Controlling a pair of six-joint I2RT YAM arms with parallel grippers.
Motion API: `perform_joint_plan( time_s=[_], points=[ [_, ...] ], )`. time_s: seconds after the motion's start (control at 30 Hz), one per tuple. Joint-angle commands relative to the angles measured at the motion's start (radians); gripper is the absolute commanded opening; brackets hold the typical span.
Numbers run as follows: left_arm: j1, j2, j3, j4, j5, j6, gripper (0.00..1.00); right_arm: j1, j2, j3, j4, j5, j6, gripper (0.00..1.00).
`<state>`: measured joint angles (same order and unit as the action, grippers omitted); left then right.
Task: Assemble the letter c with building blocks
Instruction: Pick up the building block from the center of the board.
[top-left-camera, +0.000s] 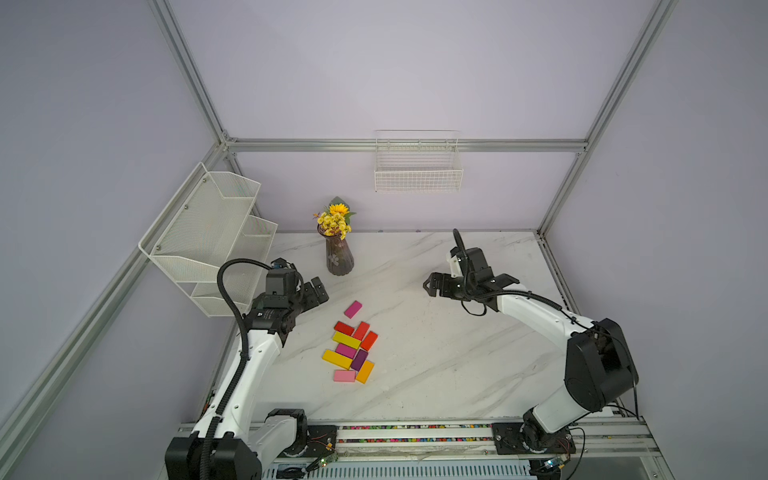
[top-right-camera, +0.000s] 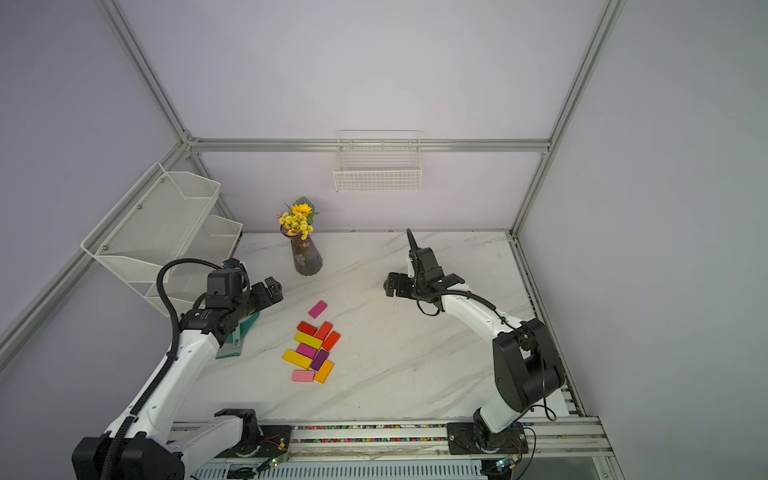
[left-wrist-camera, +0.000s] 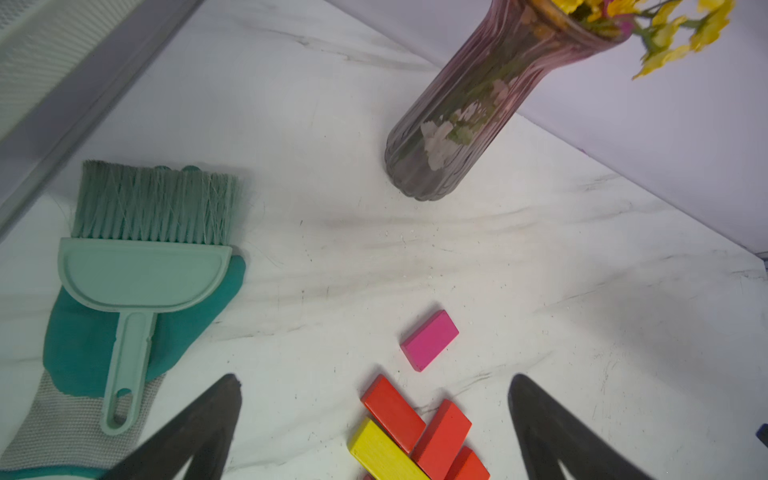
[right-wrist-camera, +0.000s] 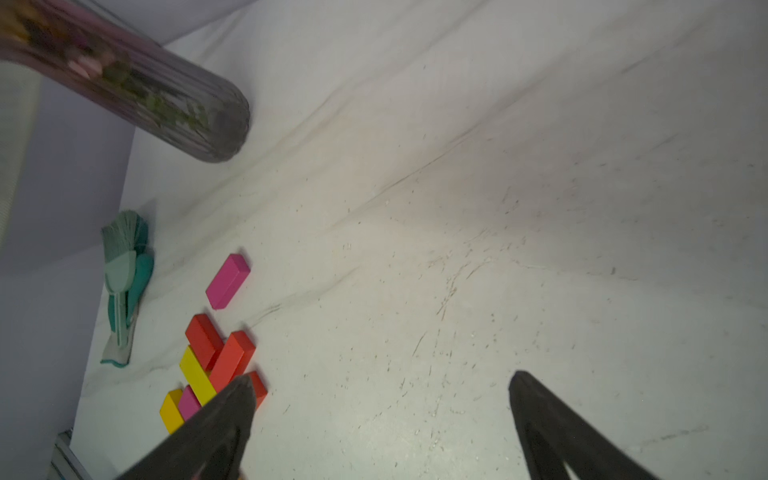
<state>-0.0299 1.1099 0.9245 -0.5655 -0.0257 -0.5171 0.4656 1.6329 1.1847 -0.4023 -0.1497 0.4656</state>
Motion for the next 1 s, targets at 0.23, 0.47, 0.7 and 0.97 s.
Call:
perform_joint_plan(
  time_s=[0.23,0.47,0.7,0.97],
  points=[
    [-0.156,0.33,0.195,-0.045,0.08,-0.1,1.0,0.088,0.137,0.257,-0.332,0.313,0.031,0.97],
    [-0.217,0.497,0.245,0.026,0.08,-0.102,1.0,0.062,0.159,0.267,-0.302,0.238,0.041,0.97],
    [-0.217,0.625,0.296,0.053,0.076,-0.093,1.0,0.062,0.205,0.28,-0.276,0.098,0.038,0.97],
    [-0.23,0.703,0.362,-0.032,0.073,0.013,1.0,0.061,0.217,0.273,-0.272,0.047,0.066,0.97]
  ],
)
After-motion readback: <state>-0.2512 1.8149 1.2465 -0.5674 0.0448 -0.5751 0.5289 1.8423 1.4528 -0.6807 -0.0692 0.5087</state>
